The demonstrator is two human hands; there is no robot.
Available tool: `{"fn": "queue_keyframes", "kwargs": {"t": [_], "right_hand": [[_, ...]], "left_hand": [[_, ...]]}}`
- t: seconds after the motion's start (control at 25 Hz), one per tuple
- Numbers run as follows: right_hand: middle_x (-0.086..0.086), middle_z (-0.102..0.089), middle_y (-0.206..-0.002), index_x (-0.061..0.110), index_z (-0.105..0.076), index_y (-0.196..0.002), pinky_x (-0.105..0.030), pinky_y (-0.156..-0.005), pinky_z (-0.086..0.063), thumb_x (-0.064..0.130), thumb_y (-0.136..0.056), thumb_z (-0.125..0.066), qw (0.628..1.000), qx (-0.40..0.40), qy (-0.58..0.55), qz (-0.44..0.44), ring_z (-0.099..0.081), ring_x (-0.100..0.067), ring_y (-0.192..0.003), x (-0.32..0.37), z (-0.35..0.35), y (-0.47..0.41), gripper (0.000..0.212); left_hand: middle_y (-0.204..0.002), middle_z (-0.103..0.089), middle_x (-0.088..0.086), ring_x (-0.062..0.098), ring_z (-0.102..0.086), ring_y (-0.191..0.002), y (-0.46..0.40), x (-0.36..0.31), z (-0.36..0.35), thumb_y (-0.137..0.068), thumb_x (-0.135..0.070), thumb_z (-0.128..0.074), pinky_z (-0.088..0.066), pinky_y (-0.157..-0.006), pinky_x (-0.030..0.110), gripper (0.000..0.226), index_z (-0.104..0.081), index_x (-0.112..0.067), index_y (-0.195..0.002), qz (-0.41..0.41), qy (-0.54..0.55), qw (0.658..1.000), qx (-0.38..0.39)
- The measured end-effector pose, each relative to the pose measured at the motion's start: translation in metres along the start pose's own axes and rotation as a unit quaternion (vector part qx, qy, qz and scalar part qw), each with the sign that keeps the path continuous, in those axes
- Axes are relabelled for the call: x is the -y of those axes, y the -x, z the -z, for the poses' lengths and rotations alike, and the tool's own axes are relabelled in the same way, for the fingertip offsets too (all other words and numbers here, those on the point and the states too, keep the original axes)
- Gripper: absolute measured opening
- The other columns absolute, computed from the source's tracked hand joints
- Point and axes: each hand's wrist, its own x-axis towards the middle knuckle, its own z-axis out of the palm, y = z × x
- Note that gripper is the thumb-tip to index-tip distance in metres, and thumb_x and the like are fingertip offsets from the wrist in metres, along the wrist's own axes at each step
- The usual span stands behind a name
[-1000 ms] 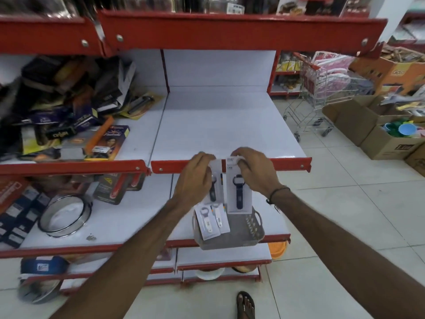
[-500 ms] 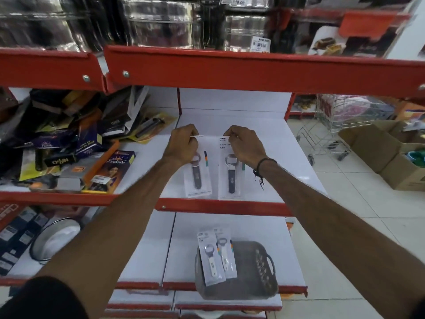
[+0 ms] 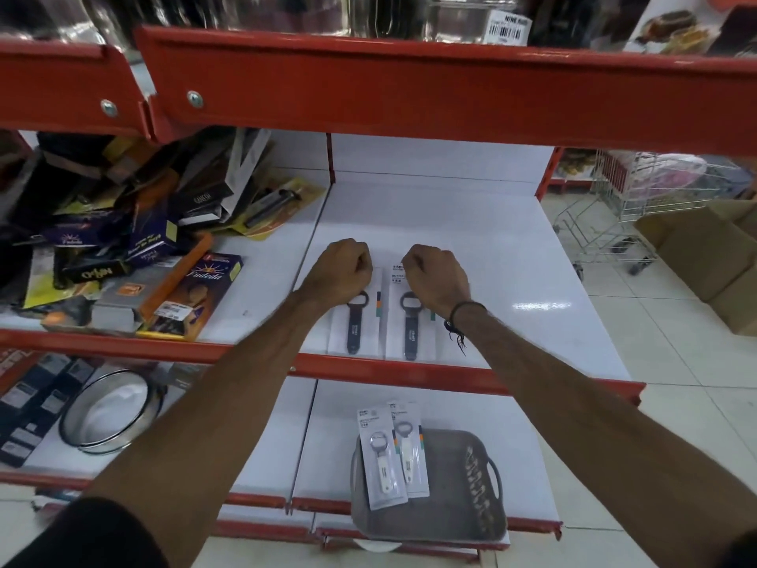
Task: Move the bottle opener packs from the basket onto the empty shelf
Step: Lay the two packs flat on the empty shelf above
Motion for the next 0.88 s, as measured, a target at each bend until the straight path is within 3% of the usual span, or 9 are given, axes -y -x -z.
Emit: {"fn": "queue_keyframes", "kwargs": {"t": [0.12,0.28,0.36,0.44,0.52,0.6,0.68,0.76,0.88], "right_hand": [[-0.001,-0.068,-0.073,0.017,-0.066,-0.080,-0.024,-0.054,-0.039,0.021,-0.091,-0.046,0.999,-0.006,0.043,0.018,-0.061,-0.027,-0.071,-0.001,0.001,0.003,0.023],[-0.003,-0.075,-0.107,0.019,-0.073,-0.111,-0.038,-0.087,-0.042,0.021,-0.092,-0.047,0.985,-0.014,0.157,0.066,-0.062,-0.028,-0.107,-0.001,0.003,0.012,0.032],[-0.003,-0.073,-0.116,0.019,-0.069,-0.121,-0.041,-0.094,-0.041,0.022,-0.092,-0.047,0.983,-0.042,0.167,0.071,-0.059,-0.027,-0.114,0.003,0.007,0.023,0.036],[-0.002,-0.074,-0.111,0.018,-0.070,-0.116,-0.040,-0.090,-0.043,0.021,-0.091,-0.050,0.979,-0.100,0.154,0.094,-0.059,-0.026,-0.107,0.015,0.013,0.043,0.032],[0.000,-0.075,-0.098,0.016,-0.073,-0.104,-0.038,-0.080,-0.044,0.019,-0.087,-0.053,0.961,-0.186,0.144,0.143,-0.060,-0.024,-0.094,0.027,0.018,0.070,0.026],[0.001,-0.071,-0.085,0.014,-0.072,-0.091,-0.038,-0.070,-0.042,0.015,-0.083,-0.056,0.930,-0.275,0.124,0.209,-0.057,-0.024,-0.081,0.032,0.021,0.103,0.018],[0.001,-0.066,-0.076,0.013,-0.068,-0.081,-0.035,-0.064,-0.036,0.011,-0.078,-0.059,0.905,-0.318,0.094,0.267,-0.051,-0.023,-0.072,0.027,0.019,0.139,0.010],[0.001,-0.063,-0.072,0.013,-0.065,-0.075,-0.033,-0.064,-0.033,0.010,-0.074,-0.060,0.906,-0.301,0.064,0.290,-0.049,-0.022,-0.069,0.012,0.009,0.174,0.006],[0.002,-0.066,-0.075,0.015,-0.065,-0.075,-0.030,-0.067,-0.034,0.015,-0.077,-0.058,0.937,-0.229,0.064,0.254,-0.052,-0.019,-0.072,-0.025,-0.022,0.220,0.007]], "left_hand": [[-0.092,-0.068,0.017,0.029,-0.062,-0.088,0.003,-0.004,0.003,-0.085,-0.006,-0.053,-0.054,-0.082,0.047,0.017,-0.069,-0.001,-0.088,0.002,-0.024,1.000,0.003],[-0.126,-0.066,0.017,0.033,-0.056,-0.119,0.021,-0.010,0.004,-0.090,-0.012,-0.052,-0.048,-0.102,0.045,0.035,-0.067,-0.003,-0.120,0.024,-0.083,0.996,0.027],[-0.136,-0.060,0.016,0.033,-0.051,-0.127,0.035,-0.013,0.008,-0.092,-0.015,-0.054,-0.045,-0.106,0.044,0.041,-0.060,-0.005,-0.131,0.037,-0.106,0.993,0.025],[-0.132,-0.061,0.016,0.034,-0.052,-0.122,0.053,-0.021,0.014,-0.089,-0.013,-0.056,-0.047,-0.103,0.045,0.039,-0.062,-0.004,-0.127,0.026,-0.101,0.994,-0.018],[-0.120,-0.065,0.015,0.030,-0.057,-0.112,0.078,-0.033,0.020,-0.086,-0.006,-0.055,-0.051,-0.095,0.043,0.030,-0.068,-0.003,-0.113,-0.013,-0.064,0.991,-0.117],[-0.105,-0.065,0.013,0.025,-0.057,-0.100,0.113,-0.043,0.018,-0.086,-0.002,-0.051,-0.050,-0.086,0.033,0.022,-0.068,-0.003,-0.099,-0.073,-0.013,0.972,-0.221],[-0.094,-0.064,0.013,0.023,-0.056,-0.091,0.153,-0.046,0.007,-0.087,-0.001,-0.047,-0.046,-0.079,0.028,0.019,-0.066,-0.002,-0.090,-0.126,0.009,0.952,-0.279],[-0.088,-0.065,0.014,0.024,-0.057,-0.085,0.191,-0.042,-0.013,-0.087,-0.001,-0.048,-0.044,-0.076,0.027,0.019,-0.066,-0.002,-0.084,-0.155,0.005,0.949,-0.275],[-0.086,-0.069,0.014,0.026,-0.062,-0.081,0.238,-0.029,-0.055,-0.086,-0.002,-0.055,-0.053,-0.071,0.032,0.014,-0.069,-0.002,-0.083,-0.172,-0.037,0.969,-0.175]]}}
